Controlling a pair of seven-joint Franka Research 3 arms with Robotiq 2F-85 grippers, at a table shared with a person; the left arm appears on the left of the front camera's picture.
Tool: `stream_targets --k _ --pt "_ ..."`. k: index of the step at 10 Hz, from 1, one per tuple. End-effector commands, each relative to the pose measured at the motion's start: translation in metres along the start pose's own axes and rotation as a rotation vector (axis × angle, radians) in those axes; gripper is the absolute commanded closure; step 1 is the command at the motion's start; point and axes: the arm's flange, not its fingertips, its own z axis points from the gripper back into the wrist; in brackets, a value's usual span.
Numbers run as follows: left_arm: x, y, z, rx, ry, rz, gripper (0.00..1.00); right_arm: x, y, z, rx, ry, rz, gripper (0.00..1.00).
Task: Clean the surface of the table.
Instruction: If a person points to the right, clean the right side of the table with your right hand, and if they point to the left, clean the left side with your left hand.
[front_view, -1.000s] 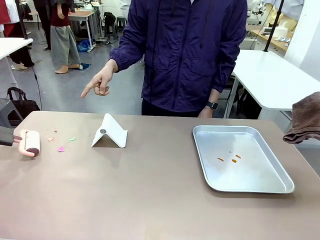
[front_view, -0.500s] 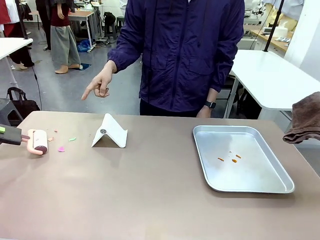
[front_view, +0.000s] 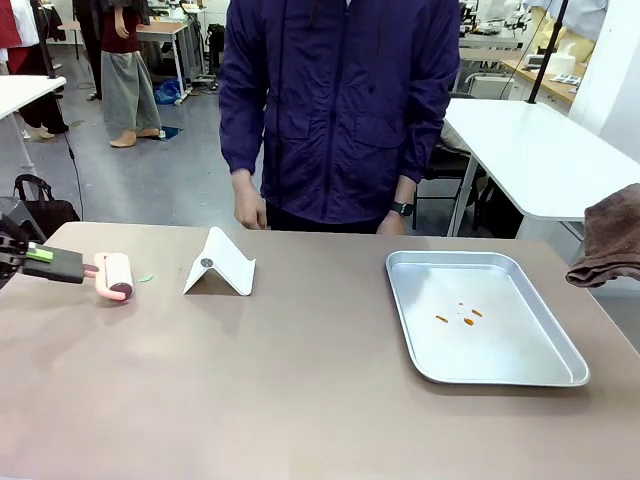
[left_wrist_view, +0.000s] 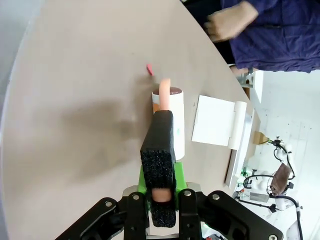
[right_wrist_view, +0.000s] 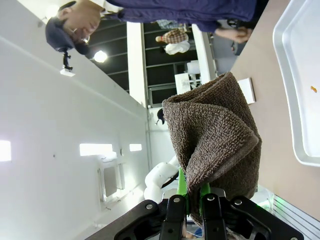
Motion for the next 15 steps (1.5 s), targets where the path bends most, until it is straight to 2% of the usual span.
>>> stream_targets --k 1,6,9,11,15 --pt "-0.001 0.017 -0.043 0.118 0.050 0.007 0.78 -0.001 0.004 -0.002 0.013 0.001 0.008 1.00" --pt "0.011 0.005 -0.081 0.122 0.075 0.015 0.78 -0.001 0.004 -0.002 0.013 0.001 0.008 1.00" --pt "0.010 0.001 -0.082 0.107 0.083 0.006 0.78 -0.001 0.004 -0.002 0.013 0.001 0.008 1.00" --pt "0.010 -0.008 -0.057 0.036 0.084 0.002 0.78 -0.001 0.004 -0.002 0.013 0.001 0.008 1.00" --pt "-0.024 -0.057 0.058 -0.233 0.003 -0.152 0.78 -0.001 0.004 -0.002 0.013 0.001 0.008 1.00"
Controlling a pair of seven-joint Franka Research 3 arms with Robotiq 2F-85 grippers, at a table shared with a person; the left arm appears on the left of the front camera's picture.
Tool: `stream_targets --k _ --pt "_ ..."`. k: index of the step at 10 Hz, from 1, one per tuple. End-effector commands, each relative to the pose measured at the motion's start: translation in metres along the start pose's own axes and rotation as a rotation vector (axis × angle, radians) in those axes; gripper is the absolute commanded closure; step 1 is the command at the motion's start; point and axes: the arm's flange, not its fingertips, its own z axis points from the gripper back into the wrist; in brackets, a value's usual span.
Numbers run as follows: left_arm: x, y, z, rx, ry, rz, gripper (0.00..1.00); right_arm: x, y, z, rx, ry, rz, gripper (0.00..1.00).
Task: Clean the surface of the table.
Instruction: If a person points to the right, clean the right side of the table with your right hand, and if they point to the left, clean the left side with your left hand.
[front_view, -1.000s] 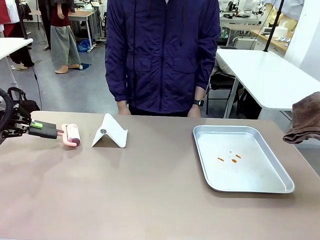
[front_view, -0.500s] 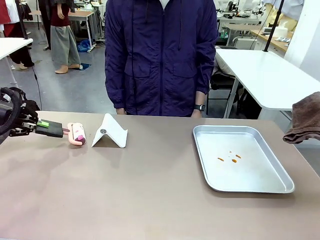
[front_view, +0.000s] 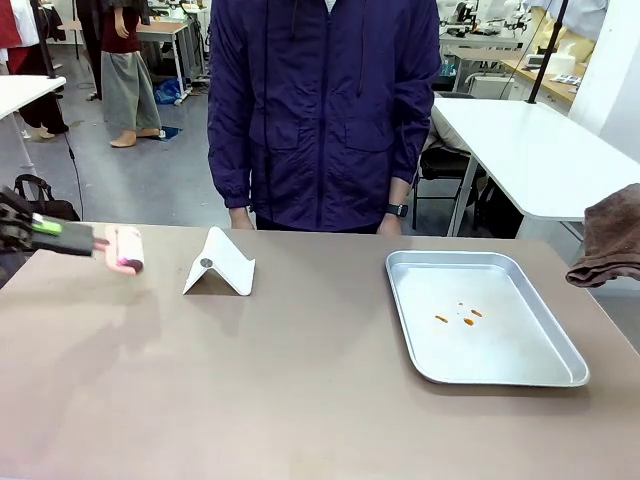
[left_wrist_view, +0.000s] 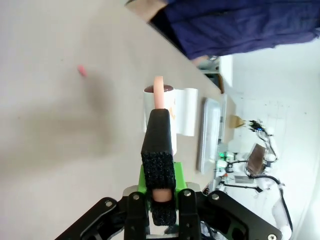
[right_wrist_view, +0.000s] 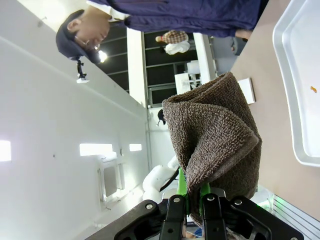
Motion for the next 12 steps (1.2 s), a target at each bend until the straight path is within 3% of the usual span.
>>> stream_targets --k 1,4,6,9,12 --pt "-0.027 -0.017 0.045 -0.099 -0.027 -0.080 0.78 -0.001 0.004 -0.001 0.013 0.000 0.007 1.00" --pt "-0.052 -0.001 0.111 -0.122 -0.003 -0.044 0.78 -0.001 0.004 -0.001 0.013 0.000 0.007 1.00" --pt "-0.071 0.029 0.166 -0.114 -0.099 -0.010 0.78 -0.001 0.004 -0.001 0.013 0.000 0.007 1.00" --pt "-0.082 0.064 0.186 -0.120 -0.177 0.059 0.78 -0.001 0.004 -0.001 0.013 0.000 0.007 1.00" --pt "-0.089 0.053 0.184 -0.102 -0.147 0.059 0.78 -0.001 0.004 -0.001 0.013 0.000 0.007 1.00"
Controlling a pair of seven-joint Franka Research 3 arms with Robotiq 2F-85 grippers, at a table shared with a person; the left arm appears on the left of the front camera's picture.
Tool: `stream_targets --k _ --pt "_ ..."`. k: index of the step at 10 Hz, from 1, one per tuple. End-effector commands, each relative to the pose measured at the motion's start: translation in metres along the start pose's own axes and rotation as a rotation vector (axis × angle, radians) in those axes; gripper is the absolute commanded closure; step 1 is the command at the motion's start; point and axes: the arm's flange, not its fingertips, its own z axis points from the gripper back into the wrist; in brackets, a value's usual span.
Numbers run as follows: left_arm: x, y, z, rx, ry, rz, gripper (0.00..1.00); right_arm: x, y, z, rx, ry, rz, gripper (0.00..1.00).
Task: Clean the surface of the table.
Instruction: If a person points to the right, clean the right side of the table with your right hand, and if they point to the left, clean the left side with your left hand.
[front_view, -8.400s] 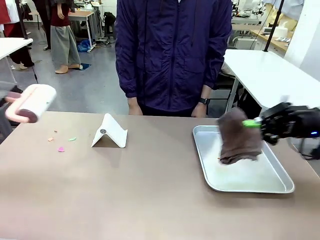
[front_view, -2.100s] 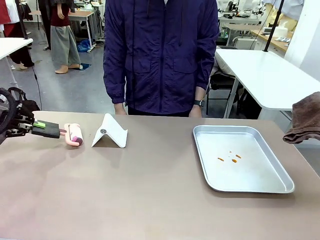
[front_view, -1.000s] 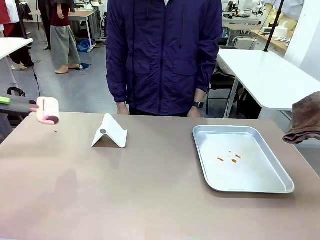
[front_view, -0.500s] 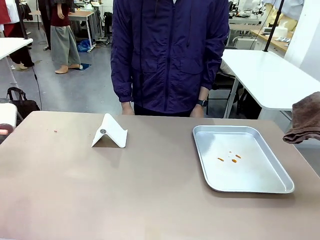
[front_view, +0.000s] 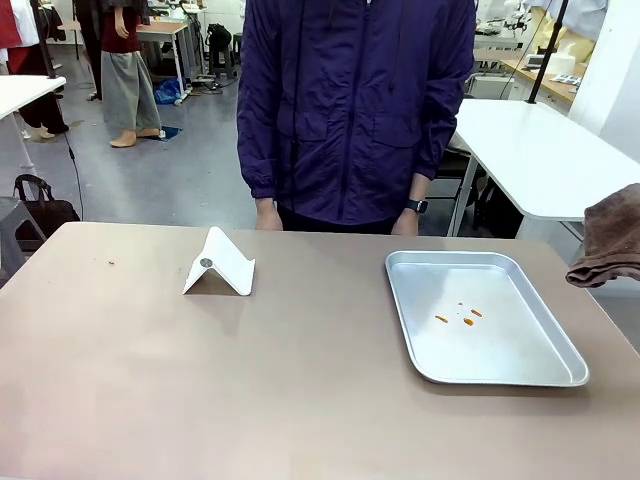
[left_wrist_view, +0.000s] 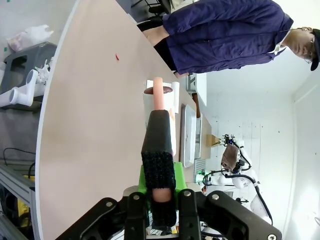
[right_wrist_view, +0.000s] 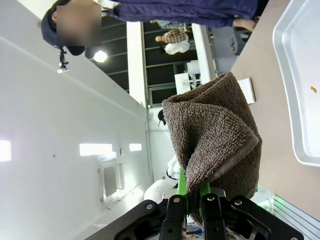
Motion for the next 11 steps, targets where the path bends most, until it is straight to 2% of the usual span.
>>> stream_targets --k 1,3,4,7,9,11 --pt "-0.002 -0.008 -0.001 -0.003 0.003 -0.011 0.78 -0.001 0.004 -0.001 0.013 0.000 0.007 1.00" --pt "0.001 -0.003 -0.001 0.000 0.003 -0.007 0.78 -0.001 0.004 -0.001 0.013 0.000 0.007 1.00" --pt "0.006 -0.003 -0.009 0.023 0.049 -0.029 0.78 -0.001 0.004 -0.001 0.013 0.000 0.007 1.00" --pt "0.051 -0.013 -0.064 0.069 0.145 -0.055 0.78 -0.001 0.004 -0.001 0.013 0.000 0.007 1.00" --pt "0.083 -0.008 -0.103 0.162 0.161 -0.044 0.78 -0.001 0.004 -0.001 0.013 0.000 0.007 1.00" --pt "0.107 0.003 -0.139 0.237 0.131 -0.057 0.78 -0.001 0.004 -0.001 0.013 0.000 0.007 1.00"
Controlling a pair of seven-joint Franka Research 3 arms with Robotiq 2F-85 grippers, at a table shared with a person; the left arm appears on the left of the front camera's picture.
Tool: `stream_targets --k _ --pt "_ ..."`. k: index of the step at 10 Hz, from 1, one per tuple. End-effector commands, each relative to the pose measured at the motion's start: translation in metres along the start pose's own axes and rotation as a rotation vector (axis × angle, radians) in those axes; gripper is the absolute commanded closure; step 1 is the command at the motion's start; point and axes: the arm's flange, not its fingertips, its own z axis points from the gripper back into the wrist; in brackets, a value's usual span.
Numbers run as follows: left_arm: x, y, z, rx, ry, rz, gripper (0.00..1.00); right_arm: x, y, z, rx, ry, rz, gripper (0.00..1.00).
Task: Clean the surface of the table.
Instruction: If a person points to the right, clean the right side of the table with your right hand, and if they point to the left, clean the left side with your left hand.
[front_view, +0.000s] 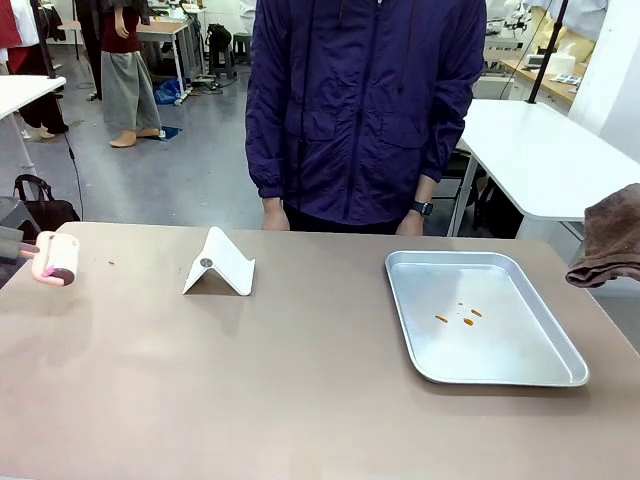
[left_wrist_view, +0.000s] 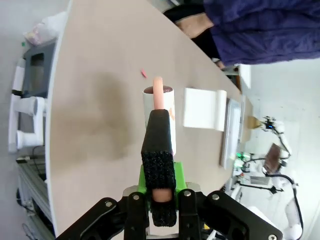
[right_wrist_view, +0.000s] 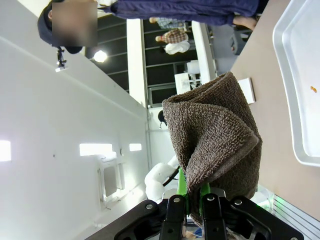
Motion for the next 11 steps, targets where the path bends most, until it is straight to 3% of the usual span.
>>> stream_targets --k 1,6,11 --pt "0.023 0.004 -0.011 0.024 -0.054 0.021 0.78 0.000 0.004 -0.001 0.013 0.000 0.007 1.00" --pt "0.044 0.020 -0.033 0.050 -0.108 0.116 0.78 0.000 0.004 -0.001 0.013 0.000 0.007 1.00" --pt "0.049 0.022 -0.066 0.081 -0.018 0.138 0.78 0.000 0.004 -0.001 0.013 0.000 0.007 1.00"
